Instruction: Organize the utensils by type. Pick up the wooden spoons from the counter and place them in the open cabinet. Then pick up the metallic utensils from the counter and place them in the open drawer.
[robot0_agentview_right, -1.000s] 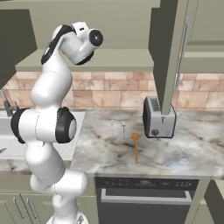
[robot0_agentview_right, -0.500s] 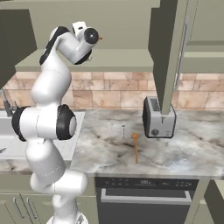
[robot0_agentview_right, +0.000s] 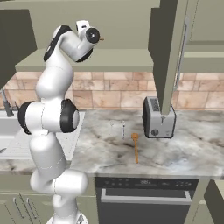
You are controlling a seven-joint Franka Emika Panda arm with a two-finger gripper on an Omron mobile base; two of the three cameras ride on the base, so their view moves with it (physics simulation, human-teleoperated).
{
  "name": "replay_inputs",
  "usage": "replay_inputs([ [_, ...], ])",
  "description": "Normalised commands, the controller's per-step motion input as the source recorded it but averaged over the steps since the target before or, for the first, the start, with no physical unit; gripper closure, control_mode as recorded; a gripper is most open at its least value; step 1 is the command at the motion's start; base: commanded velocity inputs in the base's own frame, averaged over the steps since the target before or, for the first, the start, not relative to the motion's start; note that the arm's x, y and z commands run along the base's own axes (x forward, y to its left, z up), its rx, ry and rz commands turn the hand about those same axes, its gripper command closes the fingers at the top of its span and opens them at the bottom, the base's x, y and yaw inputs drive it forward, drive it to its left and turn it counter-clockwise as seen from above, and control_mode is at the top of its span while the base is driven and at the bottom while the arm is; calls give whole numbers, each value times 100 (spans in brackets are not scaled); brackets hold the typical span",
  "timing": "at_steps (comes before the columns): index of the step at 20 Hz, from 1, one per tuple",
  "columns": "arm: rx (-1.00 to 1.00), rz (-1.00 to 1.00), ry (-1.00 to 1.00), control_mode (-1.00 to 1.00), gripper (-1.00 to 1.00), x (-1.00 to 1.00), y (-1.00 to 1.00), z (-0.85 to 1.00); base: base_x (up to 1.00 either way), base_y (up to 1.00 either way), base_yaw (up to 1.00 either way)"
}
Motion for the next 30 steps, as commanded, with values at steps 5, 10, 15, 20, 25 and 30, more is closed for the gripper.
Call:
replay_inputs([
  [5, 6, 0, 1, -100, 100, 33, 6, -36, 0, 0, 0],
  [10, 1, 0, 5, -100, 100, 28, 10, -46, 0, 0, 0],
  [15, 0, -1, 7, -100, -100, 17, 18, -55, 0, 0, 0],
  [20, 0, -2, 2, -100, -100, 7, 12, -52, 0, 0, 0],
  [25, 0, -2, 0, -100, -100, 0, 6, -48, 0, 0, 0],
  [30, 0, 0, 0, -100, -100, 0, 0, -46, 0, 0, 0],
])
